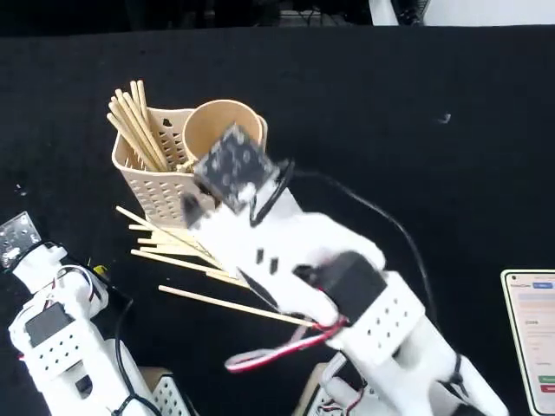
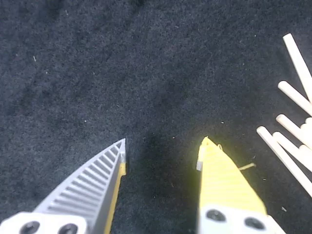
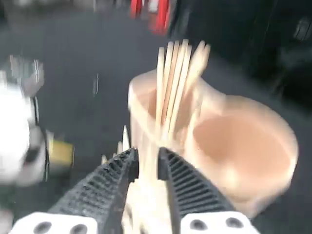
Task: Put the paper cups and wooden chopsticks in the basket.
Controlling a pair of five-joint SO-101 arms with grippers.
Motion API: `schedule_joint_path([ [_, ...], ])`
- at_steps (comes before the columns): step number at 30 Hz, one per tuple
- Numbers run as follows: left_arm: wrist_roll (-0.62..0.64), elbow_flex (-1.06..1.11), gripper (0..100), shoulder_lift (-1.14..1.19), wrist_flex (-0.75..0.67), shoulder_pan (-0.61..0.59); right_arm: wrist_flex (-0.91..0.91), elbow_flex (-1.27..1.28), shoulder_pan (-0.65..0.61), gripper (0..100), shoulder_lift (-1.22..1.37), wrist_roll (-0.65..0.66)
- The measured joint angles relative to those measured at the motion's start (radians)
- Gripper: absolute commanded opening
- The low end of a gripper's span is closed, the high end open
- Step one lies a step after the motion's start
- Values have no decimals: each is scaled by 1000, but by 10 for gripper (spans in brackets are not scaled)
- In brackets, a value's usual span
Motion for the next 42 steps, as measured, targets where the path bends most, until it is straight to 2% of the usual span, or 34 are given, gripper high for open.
schedule_joint_path([
  [4, 0, 0, 242, 0, 0, 0, 64, 250, -35, 183, -34, 2],
  [9, 0, 0, 242, 0, 0, 0, -141, 606, -49, 173, -37, 83],
  [12, 0, 0, 242, 0, 0, 0, -255, 715, -48, 160, -37, 109],
  [16, 0, 0, 242, 0, 0, 0, -282, 724, -74, 161, -37, 115],
  [21, 0, 0, 242, 0, 0, 0, -284, 724, -172, 160, -37, 115],
  [24, 0, 0, 242, 0, 0, 0, -282, 724, -176, 160, -28, 115],
  [42, 0, 9, 242, 0, 0, 0, -282, 376, -186, 158, 649, 115],
])
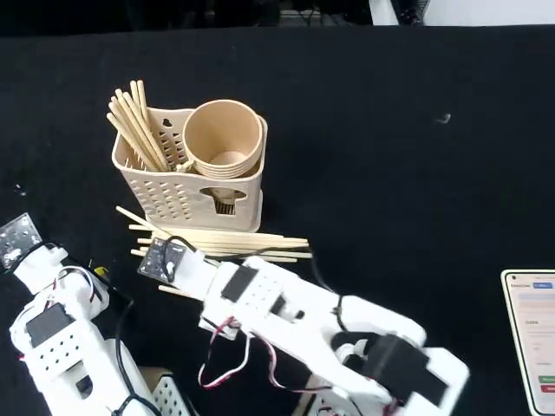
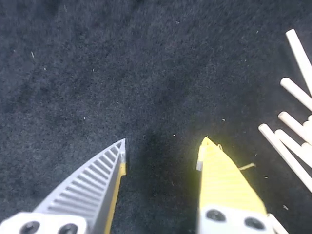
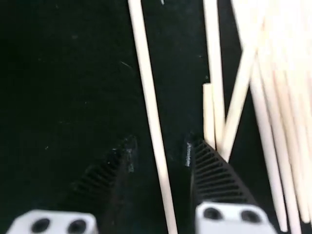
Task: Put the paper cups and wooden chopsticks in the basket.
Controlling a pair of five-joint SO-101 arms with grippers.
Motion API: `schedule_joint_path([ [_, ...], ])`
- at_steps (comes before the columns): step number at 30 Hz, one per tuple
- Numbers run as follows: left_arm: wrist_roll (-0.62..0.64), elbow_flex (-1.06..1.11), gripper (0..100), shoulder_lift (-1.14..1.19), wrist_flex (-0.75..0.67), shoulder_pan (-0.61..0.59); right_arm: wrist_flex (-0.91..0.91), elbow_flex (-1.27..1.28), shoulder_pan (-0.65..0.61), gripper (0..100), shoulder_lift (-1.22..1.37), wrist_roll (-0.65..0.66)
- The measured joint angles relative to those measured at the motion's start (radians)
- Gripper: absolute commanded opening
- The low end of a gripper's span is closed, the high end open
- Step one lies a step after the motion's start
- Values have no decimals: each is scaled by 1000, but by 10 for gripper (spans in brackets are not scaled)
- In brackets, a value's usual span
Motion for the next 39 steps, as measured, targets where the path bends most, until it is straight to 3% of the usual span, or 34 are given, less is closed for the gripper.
schedule_joint_path([
  [4, 0, 0, 242, 0, 0, 0, 2, -54, 3, 18, 69, 0],
  [11, 0, 0, 242, 0, 0, 0, 117, -123, 0, 11, 69, 2],
  [20, 0, 0, 242, 0, 0, 0, 442, -264, 64, 11, -394, 3],
  [24, 0, 0, 242, 0, 0, 0, 470, -365, 71, 11, -621, 3],
  [29, 0, 0, 242, 0, 0, 0, 253, -385, 69, 11, -767, 2],
  [39, 0, 0, 242, 0, 0, 0, -580, -256, 69, 11, -758, -155],
])
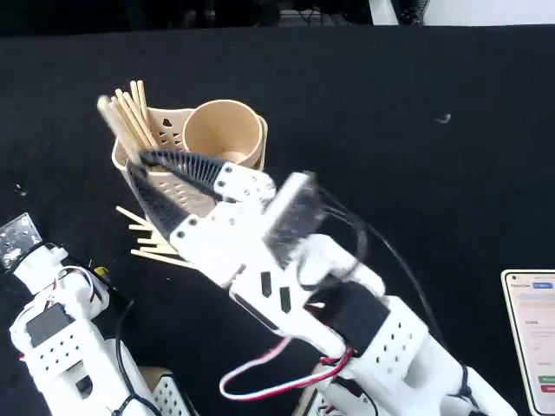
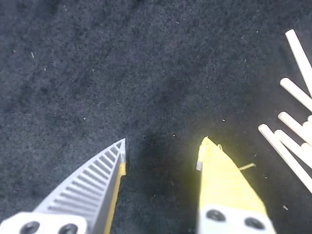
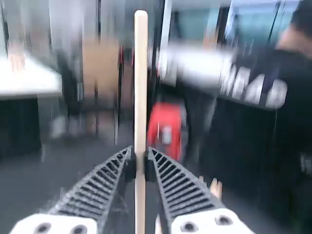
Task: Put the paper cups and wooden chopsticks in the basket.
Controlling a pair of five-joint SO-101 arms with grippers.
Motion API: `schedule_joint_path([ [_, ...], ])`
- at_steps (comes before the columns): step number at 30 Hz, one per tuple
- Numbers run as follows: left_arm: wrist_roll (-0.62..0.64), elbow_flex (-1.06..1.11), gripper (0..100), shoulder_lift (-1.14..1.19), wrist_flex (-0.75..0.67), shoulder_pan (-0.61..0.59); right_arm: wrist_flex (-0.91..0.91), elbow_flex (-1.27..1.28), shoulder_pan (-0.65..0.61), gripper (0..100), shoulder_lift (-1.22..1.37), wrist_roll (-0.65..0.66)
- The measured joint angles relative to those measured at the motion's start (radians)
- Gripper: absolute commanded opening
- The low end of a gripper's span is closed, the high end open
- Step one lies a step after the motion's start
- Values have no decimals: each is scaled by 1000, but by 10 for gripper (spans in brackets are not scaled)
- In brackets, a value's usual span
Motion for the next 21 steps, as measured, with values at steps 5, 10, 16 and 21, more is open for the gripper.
schedule_joint_path([
  [5, 0, 0, 242, 0, 0, 0, -279, 3, 6, 11, 144, -3],
  [10, 0, 0, 242, 0, 0, 0, -385, -9, 71, 11, 313, -3],
  [16, 0, 0, 242, 0, 0, 0, -396, -68, 164, 11, 479, -9],
  [21, 0, 0, 242, 0, 0, 0, -384, -68, 166, 98, 557, -9],
])
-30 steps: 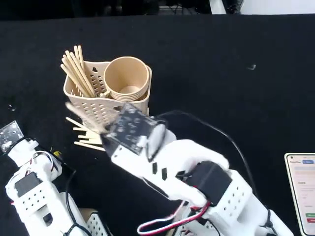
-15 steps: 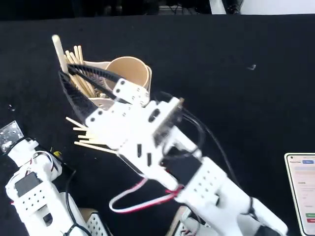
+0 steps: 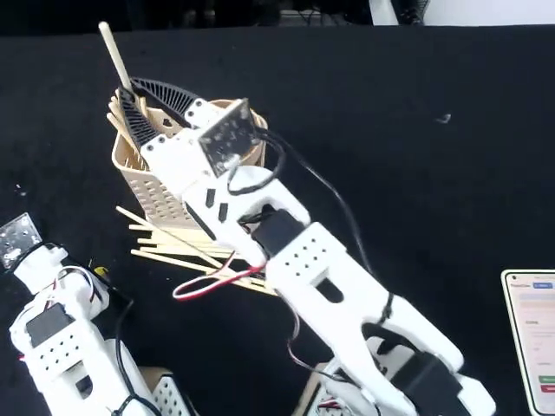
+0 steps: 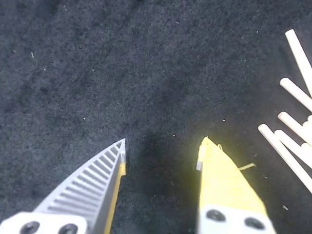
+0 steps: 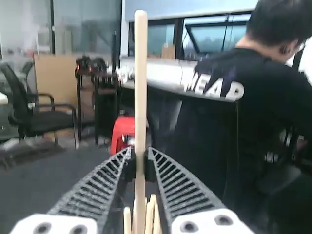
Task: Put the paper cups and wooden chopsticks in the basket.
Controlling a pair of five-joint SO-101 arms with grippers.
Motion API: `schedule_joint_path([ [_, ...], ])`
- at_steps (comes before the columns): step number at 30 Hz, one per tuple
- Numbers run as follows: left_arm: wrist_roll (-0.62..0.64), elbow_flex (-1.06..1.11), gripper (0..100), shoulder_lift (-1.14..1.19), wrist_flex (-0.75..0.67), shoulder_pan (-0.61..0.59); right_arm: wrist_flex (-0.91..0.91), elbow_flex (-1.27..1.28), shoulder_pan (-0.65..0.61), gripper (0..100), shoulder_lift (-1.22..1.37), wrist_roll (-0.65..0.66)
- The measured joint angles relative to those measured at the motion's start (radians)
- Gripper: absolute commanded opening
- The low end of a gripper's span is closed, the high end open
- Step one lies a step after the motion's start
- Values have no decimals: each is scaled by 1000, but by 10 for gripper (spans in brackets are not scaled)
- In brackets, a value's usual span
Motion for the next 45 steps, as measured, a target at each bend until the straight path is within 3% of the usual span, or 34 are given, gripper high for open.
schedule_joint_path([
  [4, 0, 0, 242, 0, 0, 0, 141, -18, 2, 209, 3, -2],
  [12, 0, 0, 242, 0, 0, 0, 517, -77, 2, 131, -215, -3],
  [16, 0, 0, 242, 0, 0, 0, 868, -78, 2, 131, -434, -3],
  [21, 0, 0, 242, 0, 0, 0, 1303, 78, -55, 222, -574, 0],
  [24, 0, 0, 242, 0, 0, 0, 1244, 313, -54, 252, -551, 26],
  [30, 0, 0, 242, 0, 0, 0, 864, 680, -64, 212, -462, 101],
  [35, 0, 0, 242, 0, 0, 0, 766, 710, -64, 204, -373, 120],
  [45, 0, 0, 242, 0, 0, 0, 787, 620, -68, 198, -83, 199],
])
